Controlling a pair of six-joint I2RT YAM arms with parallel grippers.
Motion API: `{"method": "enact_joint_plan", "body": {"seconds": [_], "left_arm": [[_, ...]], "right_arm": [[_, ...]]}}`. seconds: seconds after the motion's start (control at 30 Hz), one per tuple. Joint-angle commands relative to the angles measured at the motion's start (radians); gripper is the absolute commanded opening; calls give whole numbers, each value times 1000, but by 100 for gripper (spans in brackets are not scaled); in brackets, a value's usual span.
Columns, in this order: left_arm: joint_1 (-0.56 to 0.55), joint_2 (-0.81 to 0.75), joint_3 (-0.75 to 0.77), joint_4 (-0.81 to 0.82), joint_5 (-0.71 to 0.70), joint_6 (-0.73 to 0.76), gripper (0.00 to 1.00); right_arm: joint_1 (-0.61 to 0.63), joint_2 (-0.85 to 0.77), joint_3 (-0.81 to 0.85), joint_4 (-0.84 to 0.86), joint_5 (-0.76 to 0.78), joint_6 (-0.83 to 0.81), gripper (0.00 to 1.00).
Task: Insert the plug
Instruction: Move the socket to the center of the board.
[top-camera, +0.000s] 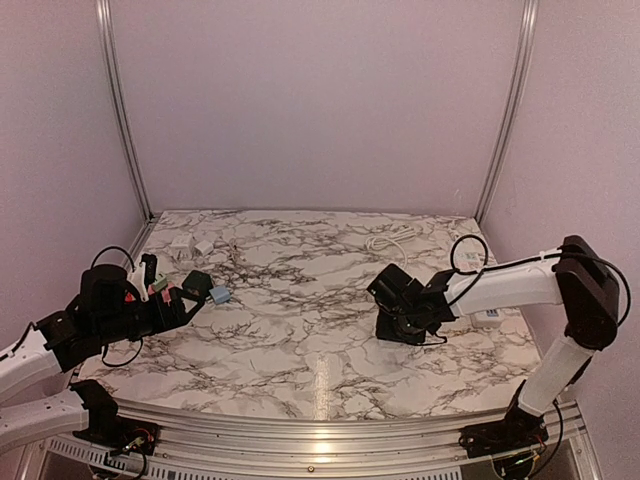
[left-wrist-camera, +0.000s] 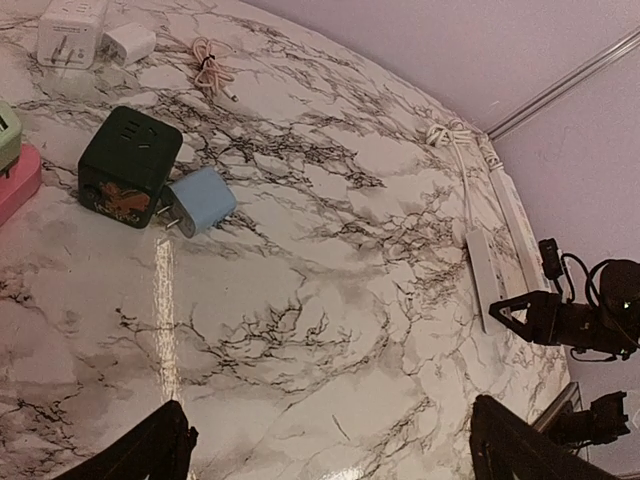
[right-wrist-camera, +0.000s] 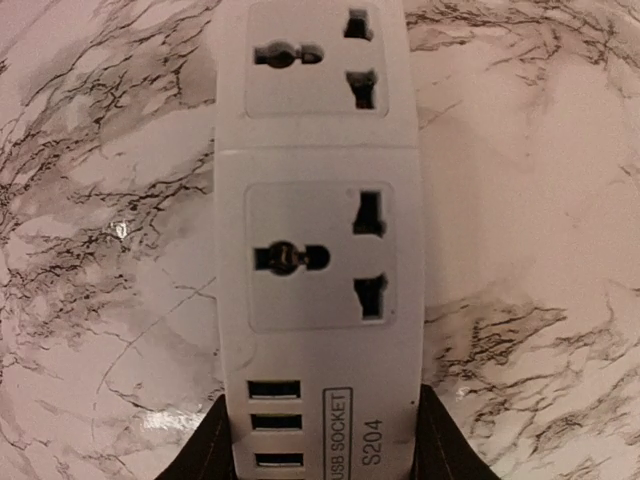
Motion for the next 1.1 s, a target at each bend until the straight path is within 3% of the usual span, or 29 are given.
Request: {"method": "enact_joint_plan", "body": {"seconds": [0.0, 0.43, 0.57, 0.67, 0.7, 1.07], "left_arm": [[-4, -9, -17, 31, -6, -4, 99], [-4, 6, -1, 31, -66, 8, 99], [-4, 61, 52, 31, -112, 37, 99], [-4, 107, 100, 30, -138, 50, 99], [-4, 123, 118, 29, -147, 54, 99], [-2, 375, 286, 10, -261, 137, 99]], "right_arm": [[80, 135, 130, -18, -22, 59, 39], [206, 464, 551, -59, -115, 14, 45], [222, 466, 581, -60, -137, -5, 56], [228, 421, 563, -69, -137, -24, 67], [230, 396, 551, -72, -136, -31, 79], [253, -111, 232, -53, -64, -44, 87]]}}
